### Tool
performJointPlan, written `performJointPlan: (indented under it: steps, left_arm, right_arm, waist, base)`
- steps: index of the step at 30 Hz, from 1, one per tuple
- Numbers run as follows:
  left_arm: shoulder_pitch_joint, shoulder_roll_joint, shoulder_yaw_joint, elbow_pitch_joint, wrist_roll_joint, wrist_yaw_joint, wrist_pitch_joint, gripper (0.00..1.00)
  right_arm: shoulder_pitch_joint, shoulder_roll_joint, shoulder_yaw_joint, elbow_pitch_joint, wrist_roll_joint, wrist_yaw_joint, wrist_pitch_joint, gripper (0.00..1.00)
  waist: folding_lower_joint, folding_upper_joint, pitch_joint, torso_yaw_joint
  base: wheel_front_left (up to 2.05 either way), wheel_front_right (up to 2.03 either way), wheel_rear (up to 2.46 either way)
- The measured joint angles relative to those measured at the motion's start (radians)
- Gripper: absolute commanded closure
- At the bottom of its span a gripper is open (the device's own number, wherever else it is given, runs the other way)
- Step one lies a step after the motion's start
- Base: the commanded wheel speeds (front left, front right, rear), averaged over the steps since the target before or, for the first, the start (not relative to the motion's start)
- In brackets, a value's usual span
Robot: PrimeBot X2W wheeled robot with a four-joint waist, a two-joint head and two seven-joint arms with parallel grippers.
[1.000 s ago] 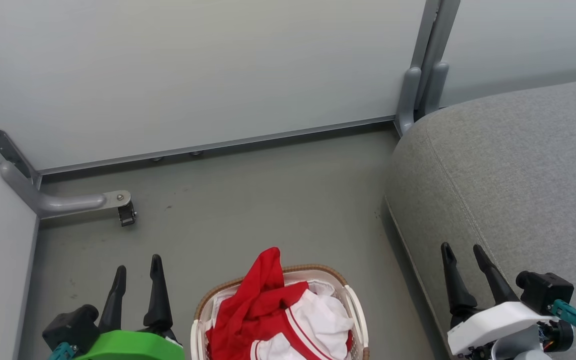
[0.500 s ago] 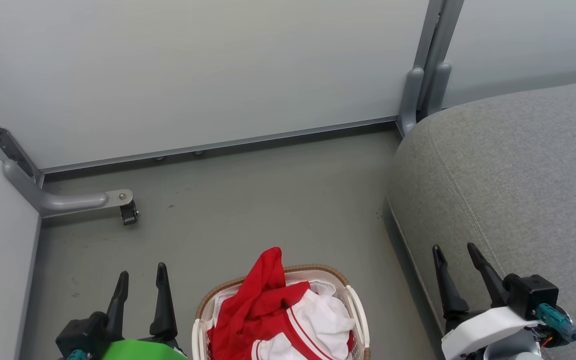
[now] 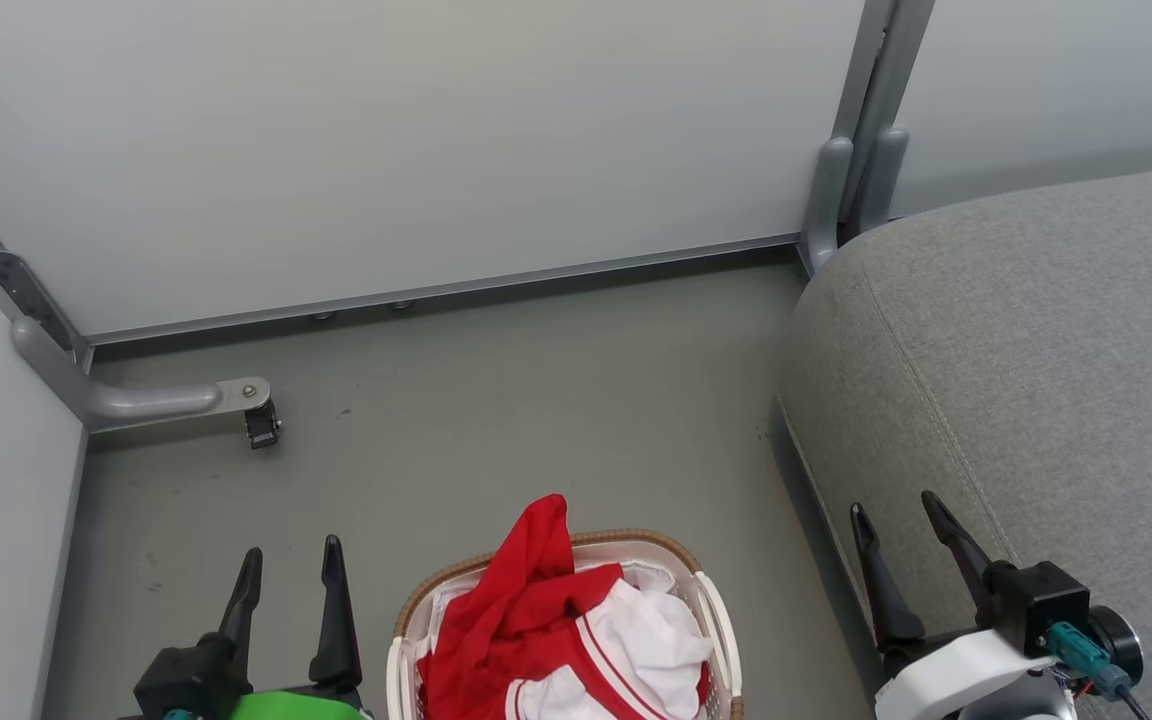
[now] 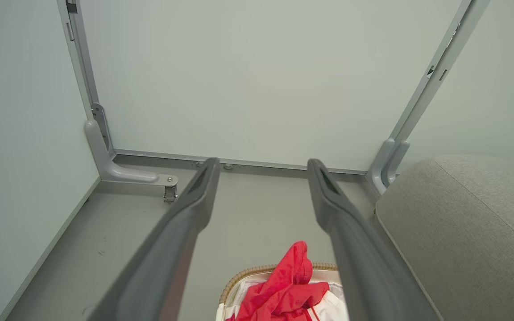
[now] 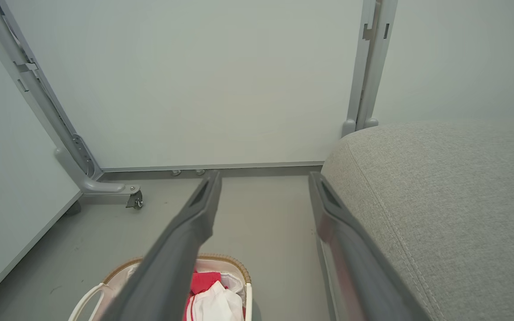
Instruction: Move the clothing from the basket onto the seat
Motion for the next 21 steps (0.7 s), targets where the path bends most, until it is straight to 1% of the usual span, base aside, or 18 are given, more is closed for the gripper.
performJointPlan:
  steps: [16, 21]
  left_arm:
    - [0.012, 0.001, -0.017, 0.001, 0.091, 0.0, -0.027, 0.0]
    - [0.012, 0.001, -0.019, 0.002, 0.098, -0.001, -0.032, 0.0]
  right_arm:
    - [0.005, -0.001, 0.009, 0.008, -0.111, 0.0, -0.03, 0.0]
    - [0.005, -0.002, 0.01, 0.012, -0.118, 0.0, -0.031, 0.0]
  waist:
    - [0.0, 0.0, 0.002, 0.005]
    - [0.0, 0.0, 0.003, 0.005]
  base:
    - [0.0, 0.0, 0.0]
    - [0.0, 0.0, 0.0]
